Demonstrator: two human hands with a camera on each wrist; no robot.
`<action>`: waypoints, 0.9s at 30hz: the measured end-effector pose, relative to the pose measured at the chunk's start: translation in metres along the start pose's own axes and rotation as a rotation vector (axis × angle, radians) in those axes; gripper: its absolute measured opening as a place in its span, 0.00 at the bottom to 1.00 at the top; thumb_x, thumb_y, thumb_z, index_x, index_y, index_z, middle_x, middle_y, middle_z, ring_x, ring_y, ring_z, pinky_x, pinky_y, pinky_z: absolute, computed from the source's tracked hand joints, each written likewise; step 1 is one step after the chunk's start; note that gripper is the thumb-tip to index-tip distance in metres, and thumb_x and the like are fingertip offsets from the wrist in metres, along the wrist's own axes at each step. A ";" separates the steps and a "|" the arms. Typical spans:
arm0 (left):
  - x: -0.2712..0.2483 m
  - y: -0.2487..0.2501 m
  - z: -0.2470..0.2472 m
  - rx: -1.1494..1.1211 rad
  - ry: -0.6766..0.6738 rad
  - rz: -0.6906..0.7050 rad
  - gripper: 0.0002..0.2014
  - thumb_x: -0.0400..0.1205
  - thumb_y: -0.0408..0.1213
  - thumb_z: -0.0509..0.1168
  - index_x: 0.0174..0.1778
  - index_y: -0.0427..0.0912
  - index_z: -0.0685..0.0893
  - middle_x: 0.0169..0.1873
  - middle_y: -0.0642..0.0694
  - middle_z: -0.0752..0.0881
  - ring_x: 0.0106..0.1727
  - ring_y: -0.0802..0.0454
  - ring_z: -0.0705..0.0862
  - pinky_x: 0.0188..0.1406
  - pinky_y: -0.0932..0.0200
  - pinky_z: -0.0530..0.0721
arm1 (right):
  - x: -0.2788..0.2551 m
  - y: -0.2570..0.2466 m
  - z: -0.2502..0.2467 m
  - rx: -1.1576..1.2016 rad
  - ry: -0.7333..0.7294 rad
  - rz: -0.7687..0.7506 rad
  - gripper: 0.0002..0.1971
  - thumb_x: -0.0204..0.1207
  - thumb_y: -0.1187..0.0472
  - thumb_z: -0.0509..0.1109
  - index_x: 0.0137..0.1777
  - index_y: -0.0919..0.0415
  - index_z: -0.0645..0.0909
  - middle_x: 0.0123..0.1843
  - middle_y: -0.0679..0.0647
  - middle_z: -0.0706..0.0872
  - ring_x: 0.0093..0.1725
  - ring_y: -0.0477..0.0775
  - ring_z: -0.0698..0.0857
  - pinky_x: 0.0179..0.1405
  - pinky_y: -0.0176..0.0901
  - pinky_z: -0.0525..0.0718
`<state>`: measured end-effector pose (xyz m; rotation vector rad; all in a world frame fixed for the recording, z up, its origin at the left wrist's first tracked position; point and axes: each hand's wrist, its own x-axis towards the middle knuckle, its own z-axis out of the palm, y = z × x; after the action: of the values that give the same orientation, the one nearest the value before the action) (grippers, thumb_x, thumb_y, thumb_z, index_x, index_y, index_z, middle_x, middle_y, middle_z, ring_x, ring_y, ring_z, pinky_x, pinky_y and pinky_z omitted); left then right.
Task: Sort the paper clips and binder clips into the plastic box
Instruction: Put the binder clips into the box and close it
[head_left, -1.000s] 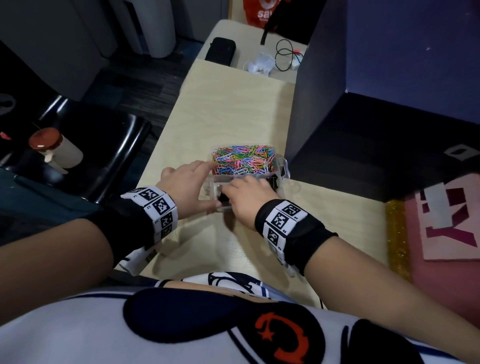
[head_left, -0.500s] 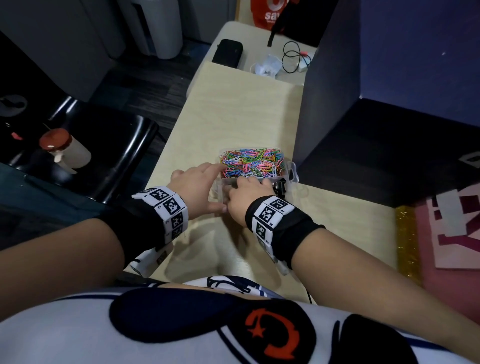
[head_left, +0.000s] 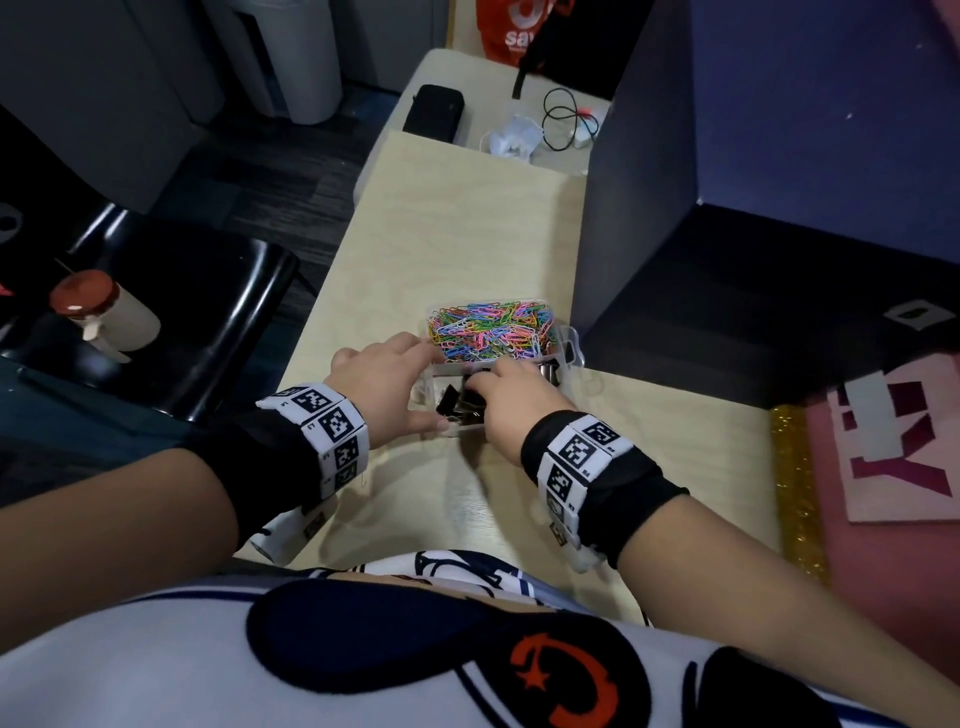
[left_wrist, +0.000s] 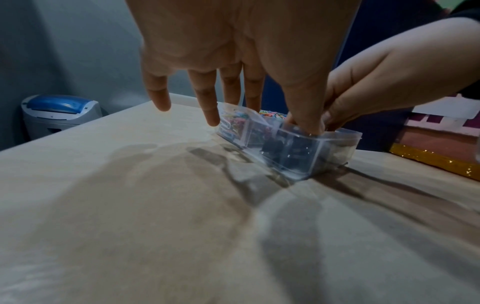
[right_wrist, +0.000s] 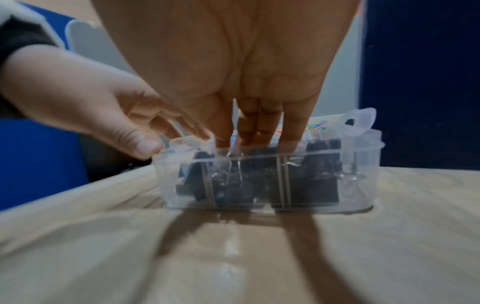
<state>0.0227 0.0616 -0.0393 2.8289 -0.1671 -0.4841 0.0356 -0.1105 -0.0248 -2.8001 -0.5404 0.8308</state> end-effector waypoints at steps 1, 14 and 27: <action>-0.001 0.001 -0.001 0.001 -0.002 -0.001 0.37 0.67 0.63 0.72 0.72 0.58 0.69 0.70 0.56 0.72 0.68 0.50 0.77 0.65 0.45 0.70 | -0.001 0.002 -0.002 0.034 0.014 0.002 0.26 0.75 0.69 0.59 0.73 0.55 0.72 0.68 0.58 0.72 0.70 0.62 0.69 0.69 0.59 0.74; -0.002 0.004 -0.005 0.019 -0.034 -0.003 0.37 0.68 0.63 0.72 0.72 0.58 0.69 0.72 0.55 0.70 0.68 0.48 0.77 0.66 0.44 0.70 | -0.016 0.032 0.001 0.117 0.254 0.176 0.24 0.75 0.69 0.56 0.70 0.52 0.74 0.71 0.54 0.72 0.70 0.60 0.69 0.68 0.51 0.73; 0.023 0.022 -0.043 0.204 -0.015 0.045 0.28 0.74 0.68 0.59 0.65 0.55 0.75 0.58 0.47 0.77 0.61 0.43 0.77 0.60 0.43 0.72 | -0.041 0.047 0.015 0.108 0.409 0.544 0.23 0.79 0.45 0.62 0.65 0.62 0.71 0.64 0.60 0.75 0.64 0.63 0.76 0.58 0.52 0.77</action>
<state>0.0578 0.0468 -0.0009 3.0122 -0.2977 -0.5053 0.0096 -0.1688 -0.0293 -2.9207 0.3319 0.3155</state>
